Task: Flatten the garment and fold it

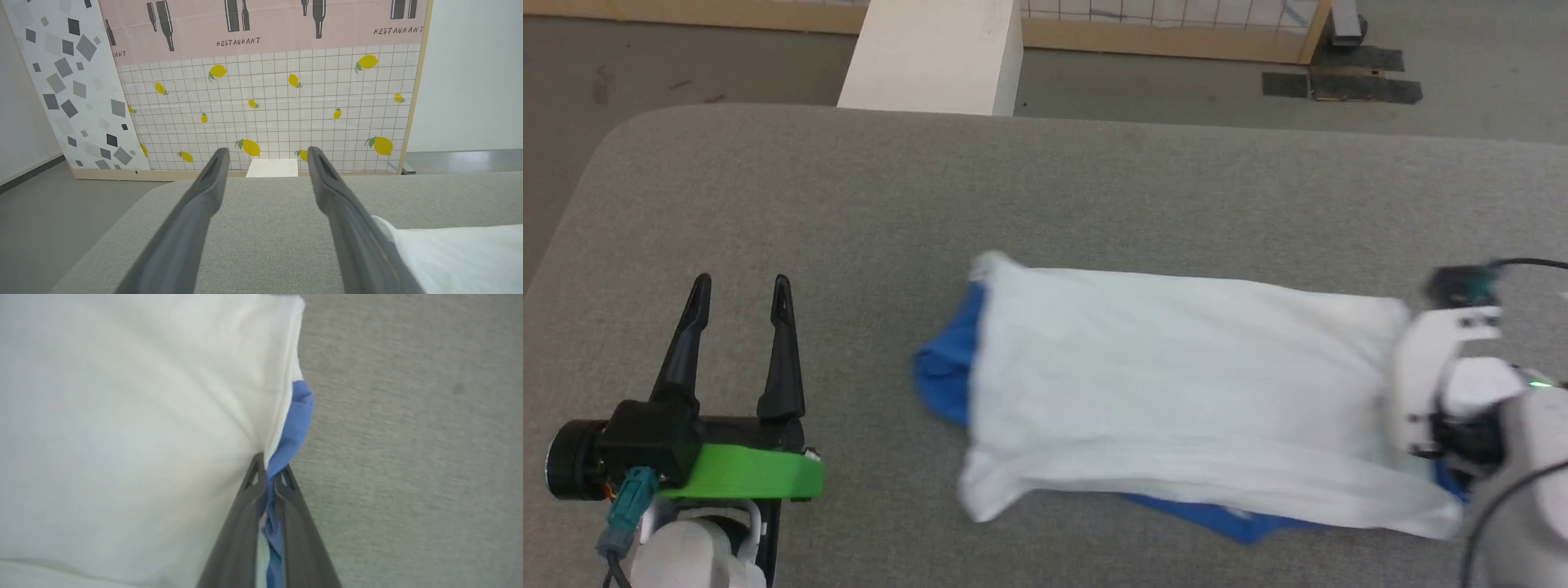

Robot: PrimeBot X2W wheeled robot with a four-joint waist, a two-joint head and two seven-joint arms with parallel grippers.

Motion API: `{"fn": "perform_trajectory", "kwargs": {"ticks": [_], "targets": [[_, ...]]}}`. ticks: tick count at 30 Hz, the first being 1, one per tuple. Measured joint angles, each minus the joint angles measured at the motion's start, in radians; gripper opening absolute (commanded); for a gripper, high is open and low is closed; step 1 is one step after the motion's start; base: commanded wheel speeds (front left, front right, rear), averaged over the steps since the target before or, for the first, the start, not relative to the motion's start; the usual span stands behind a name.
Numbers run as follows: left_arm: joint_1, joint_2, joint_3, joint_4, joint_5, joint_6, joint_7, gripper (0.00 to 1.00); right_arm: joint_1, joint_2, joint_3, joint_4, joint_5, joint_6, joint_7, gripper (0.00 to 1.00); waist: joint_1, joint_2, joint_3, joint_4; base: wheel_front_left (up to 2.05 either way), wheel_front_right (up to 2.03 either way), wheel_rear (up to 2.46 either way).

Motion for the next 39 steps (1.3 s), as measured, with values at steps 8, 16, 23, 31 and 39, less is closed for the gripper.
{"fn": "perform_trajectory", "kwargs": {"ticks": [8,16,23,31,39], "targets": [[0.017,-0.047,0.037,-0.002,0.036,-0.033,0.0,1.0,0.054,-0.099,-0.15,-0.109,-0.06,-0.001,0.063,0.0,0.0,0.0,-0.034,-0.013,0.0,0.0,0.0],[0.064,-0.081,0.071,-0.004,0.051,-0.051,0.0,1.0,0.095,-0.114,0.01,-0.335,0.088,-0.001,0.201,0.0,0.0,0.0,-0.089,-0.022,0.0,0.0,0.0],[0.075,-0.102,0.076,-0.012,0.076,-0.066,0.0,1.0,0.091,-0.068,0.145,-0.475,0.226,-0.001,0.241,0.0,0.0,0.0,-0.121,-0.013,0.0,0.0,0.0],[0.072,-0.125,0.062,-0.017,0.079,-0.085,0.0,1.0,-0.012,0.037,0.272,-0.346,0.211,-0.001,0.161,0.0,0.0,0.0,-0.104,0.044,0.0,0.0,0.0],[0.041,-0.139,0.039,-0.006,0.078,-0.099,0.0,1.0,-0.141,0.07,0.319,-0.116,0.149,-0.001,0.069,0.0,0.0,0.0,-0.061,0.138,0.0,0.0,0.0]]}}
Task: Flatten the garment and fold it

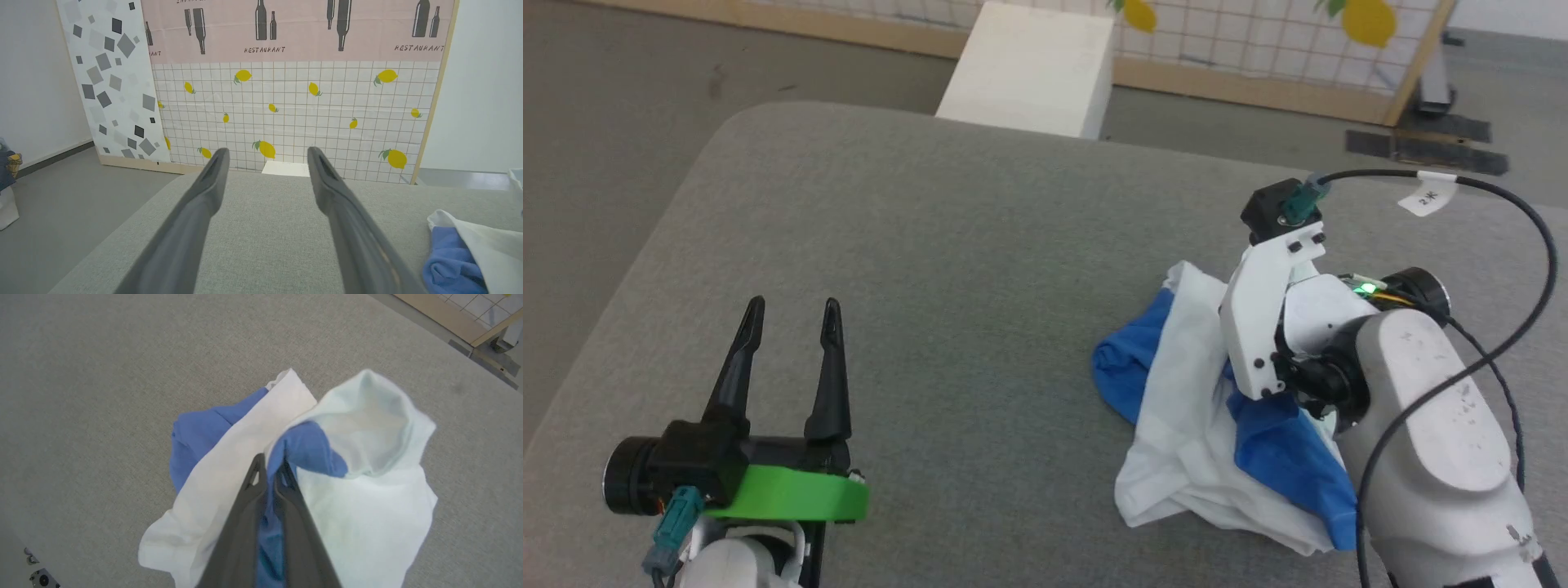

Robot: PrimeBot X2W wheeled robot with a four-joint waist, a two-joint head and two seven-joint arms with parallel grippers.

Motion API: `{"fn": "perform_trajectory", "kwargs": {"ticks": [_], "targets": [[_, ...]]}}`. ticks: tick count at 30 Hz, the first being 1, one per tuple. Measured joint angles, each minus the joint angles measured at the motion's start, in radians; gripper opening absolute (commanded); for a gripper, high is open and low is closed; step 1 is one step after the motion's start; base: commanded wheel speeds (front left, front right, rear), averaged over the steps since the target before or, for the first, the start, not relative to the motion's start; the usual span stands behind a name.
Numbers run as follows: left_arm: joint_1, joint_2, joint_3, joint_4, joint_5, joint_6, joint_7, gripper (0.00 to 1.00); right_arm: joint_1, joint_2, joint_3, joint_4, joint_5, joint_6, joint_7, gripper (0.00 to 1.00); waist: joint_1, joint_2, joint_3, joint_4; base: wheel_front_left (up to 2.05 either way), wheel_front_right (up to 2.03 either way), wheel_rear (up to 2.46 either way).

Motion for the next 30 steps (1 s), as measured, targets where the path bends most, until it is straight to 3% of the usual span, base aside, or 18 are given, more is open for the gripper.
{"fn": "perform_trajectory", "kwargs": {"ticks": [9,10,11,14,16,21,25,26,30], "targets": [[-0.02,-0.011,-0.008,0.014,-0.001,-0.01,0.0,1.0,-0.059,0.013,-0.001,0.243,-0.039,0.0,-0.111,0.0,0.0,0.0,0.056,0.099,0.0,0.0,0.0],[-0.02,-0.012,-0.008,0.016,-0.001,-0.012,0.0,1.0,-0.062,0.013,0.005,0.262,-0.035,0.0,-0.129,0.16,0.0,0.0,0.062,0.107,0.0,0.0,0.0],[-0.02,-0.012,-0.009,0.02,-0.001,-0.013,0.0,1.0,-0.065,0.013,0.015,0.278,-0.021,0.0,-0.151,1.0,0.0,0.0,0.067,0.113,0.0,0.0,0.0],[-0.021,-0.012,-0.009,0.026,-0.001,-0.013,0.0,1.0,-0.086,0.012,0.069,0.301,0.028,0.0,-0.211,1.0,0.0001,0.0,0.077,0.119,0.0,0.0,0.0],[-0.021,-0.011,-0.007,0.028,0.001,-0.014,0.0,1.0,-0.121,0.015,0.172,0.281,0.133,0.0,-0.282,1.0,0.0,0.0,0.073,0.104,0.0,0.0,0.0],[-0.016,-0.007,0.002,0.023,0.008,-0.014,0.0,1.0,-0.133,0.018,0.236,0.191,0.234,0.0,-0.343,1.0,0.0,0.0,0.054,0.061,0.0,0.0,0.0],[0.003,-0.006,0.019,0.0,0.018,-0.014,0.0,1.0,-0.125,0.011,0.171,0.124,0.172,0.0,-0.337,1.0,0.0,0.0,0.03,0.004,0.0,0.0,0.0],[0.016,-0.007,0.028,-0.008,0.021,-0.014,0.0,1.0,-0.067,-0.019,0.096,0.069,0.096,0.0,-0.278,1.0,0.0,0.0,0.01,-0.045,0.0,0.0,0.0],[0.023,-0.007,0.026,-0.018,0.026,-0.014,0.0,1.0,0.075,-0.05,0.003,0.001,0.022,0.0,-0.174,1.0,0.0,0.0,-0.014,-0.105,0.0,0.0,0.0]]}}
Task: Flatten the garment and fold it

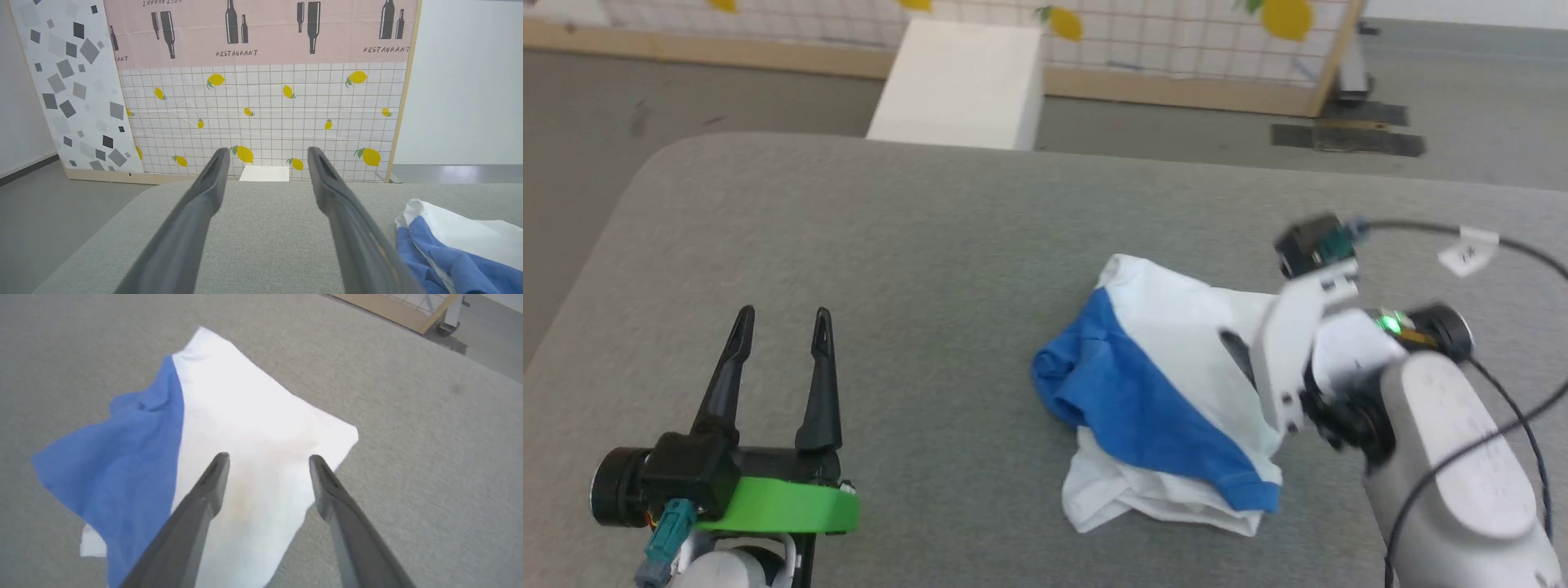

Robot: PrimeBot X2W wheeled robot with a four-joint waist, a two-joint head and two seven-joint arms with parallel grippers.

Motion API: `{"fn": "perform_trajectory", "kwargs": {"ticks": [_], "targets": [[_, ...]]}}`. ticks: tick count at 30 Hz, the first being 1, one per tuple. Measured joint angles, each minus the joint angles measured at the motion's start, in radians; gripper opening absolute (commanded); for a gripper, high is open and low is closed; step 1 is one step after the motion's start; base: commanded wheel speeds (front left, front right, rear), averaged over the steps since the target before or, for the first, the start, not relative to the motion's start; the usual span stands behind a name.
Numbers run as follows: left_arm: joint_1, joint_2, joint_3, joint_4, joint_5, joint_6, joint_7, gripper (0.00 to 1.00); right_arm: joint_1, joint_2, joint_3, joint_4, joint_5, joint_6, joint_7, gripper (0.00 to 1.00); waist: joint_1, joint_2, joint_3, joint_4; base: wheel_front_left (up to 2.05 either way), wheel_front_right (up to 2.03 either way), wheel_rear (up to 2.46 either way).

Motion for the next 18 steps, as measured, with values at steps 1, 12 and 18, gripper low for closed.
{"fn": "perform_trajectory", "kwargs": {"ticks": [1,12,18], "targets": [[0.0,0.0,0.0,-0.002,0.0,0.0,0.0,1.0,0.03,0.001,-0.018,-0.016,-0.019,0.0,0.019,1.0,0.0,0.0,-0.005,-0.014,0.0,0.0,0.0],[-0.011,-0.001,-0.026,-0.007,-0.001,0.0,0.0,1.0,0.131,0.056,-0.111,0.03,-0.115,0.0,0.054,1.0,0.0,0.0,0.003,-0.047,0.0,0.0,0.0],[-0.015,0.0,-0.024,0.001,-0.003,0.0,0.0,1.0,0.126,0.06,-0.121,0.114,-0.149,0.0,0.021,1.0,0.0,0.0,0.037,-0.007,0.0,0.0,0.0]]}}
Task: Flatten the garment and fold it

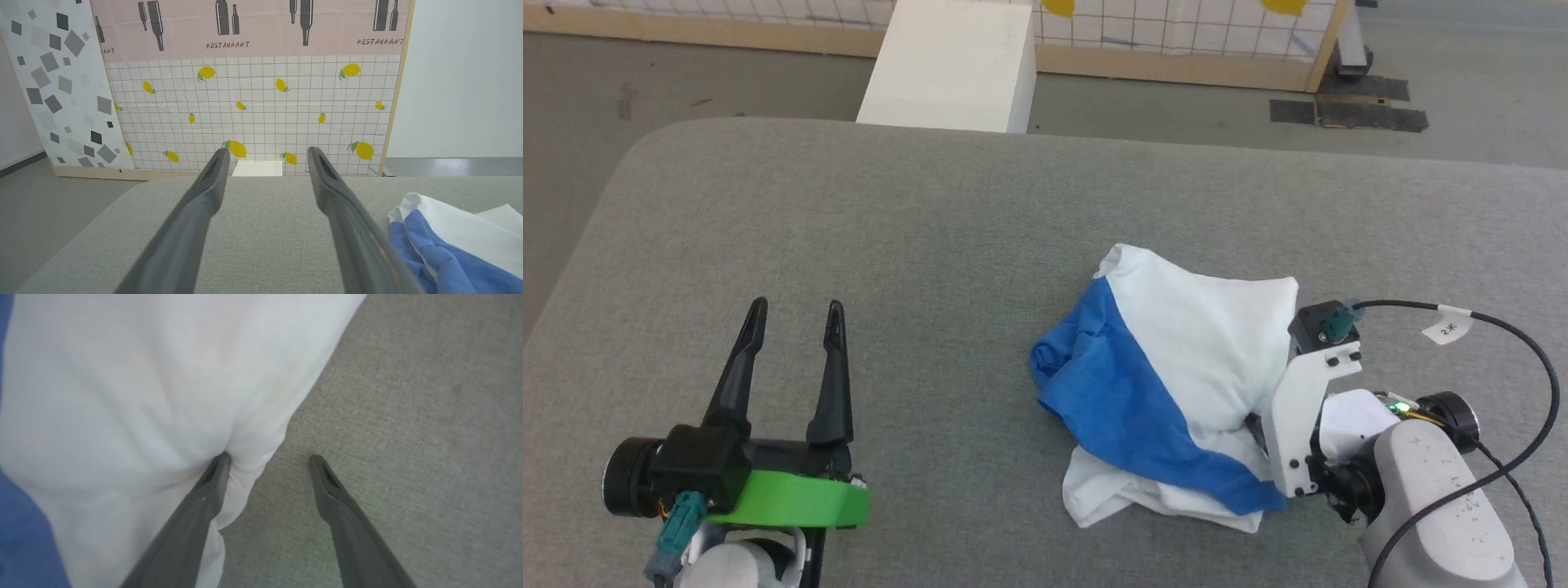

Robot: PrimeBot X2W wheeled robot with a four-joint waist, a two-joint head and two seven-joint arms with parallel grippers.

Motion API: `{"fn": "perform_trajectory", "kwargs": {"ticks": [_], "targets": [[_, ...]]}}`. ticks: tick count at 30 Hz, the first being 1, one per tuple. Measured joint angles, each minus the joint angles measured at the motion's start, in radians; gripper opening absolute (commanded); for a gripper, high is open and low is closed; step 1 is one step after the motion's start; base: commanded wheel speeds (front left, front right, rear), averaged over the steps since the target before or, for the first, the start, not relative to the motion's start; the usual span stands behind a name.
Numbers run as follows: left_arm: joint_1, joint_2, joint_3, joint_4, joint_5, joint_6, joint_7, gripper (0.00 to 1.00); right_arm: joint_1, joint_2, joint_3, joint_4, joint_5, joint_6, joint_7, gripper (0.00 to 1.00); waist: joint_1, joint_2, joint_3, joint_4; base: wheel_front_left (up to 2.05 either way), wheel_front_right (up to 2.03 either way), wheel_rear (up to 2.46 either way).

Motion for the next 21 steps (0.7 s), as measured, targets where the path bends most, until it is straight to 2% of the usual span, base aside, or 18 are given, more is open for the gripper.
{"fn": "perform_trajectory", "kwargs": {"ticks": [1,2,3,4,8,12,15,17,21], "targets": [[0.0,0.0,0.0,0.001,-0.002,0.0,0.0,1.0,-0.004,0.0,-0.001,0.007,-0.003,0.0,-0.002,1.0,0.0,0.0,0.004,0.004,0.0,0.0,0.0],[0.0,0.0,0.001,0.001,-0.003,0.0,0.0,1.0,-0.01,0.0,-0.004,0.015,-0.004,0.0,-0.007,0.49,0.0,0.0,0.009,0.008,0.0,0.0,0.0],[0.0,0.0,0.002,0.001,-0.003,0.0,0.0,1.0,-0.016,0.0,-0.004,0.019,-0.005,0.0,-0.016,0.19,0.0,0.0,0.013,0.011,0.0,0.0,0.0],[0.0,0.0,0.004,0.001,-0.003,0.0,0.0,1.0,-0.022,0.0,-0.001,0.022,-0.006,0.0,-0.023,0.0,0.0,0.0,0.016,0.012,0.0,0.0,0.0],[0.0,0.0,0.016,-0.001,-0.003,0.0,0.0,1.0,-0.036,0.003,0.048,0.024,0.007,0.0,-0.036,0.0,0.0,0.0,0.021,-0.002,0.0,0.0,0.0],[0.004,0.002,0.031,-0.015,-0.005,0.0,0.0,1.0,-0.053,-0.045,0.136,-0.014,0.053,0.0,-0.03,0.0,0.0,0.0,0.024,-0.044,0.0,0.0,0.0],[0.005,0.004,0.036,-0.026,-0.005,0.0,0.0,1.0,-0.067,-0.119,0.218,-0.067,0.094,0.001,0.006,0.0,0.0,0.0,0.026,-0.094,0.0,0.0,0.0],[0.005,0.005,0.032,-0.035,-0.006,0.0,0.0,1.0,-0.079,-0.193,0.259,-0.107,0.122,0.001,0.03,0.0,0.0,0.0,0.028,-0.135,0.0,0.0,0.0],[-0.004,0.012,0.02,-0.053,-0.007,0.0,0.0,1.0,-0.104,-0.326,0.286,-0.169,0.167,0.001,0.07,0.0,0.0,0.0,0.039,-0.212,0.0,0.0,0.0]]}}
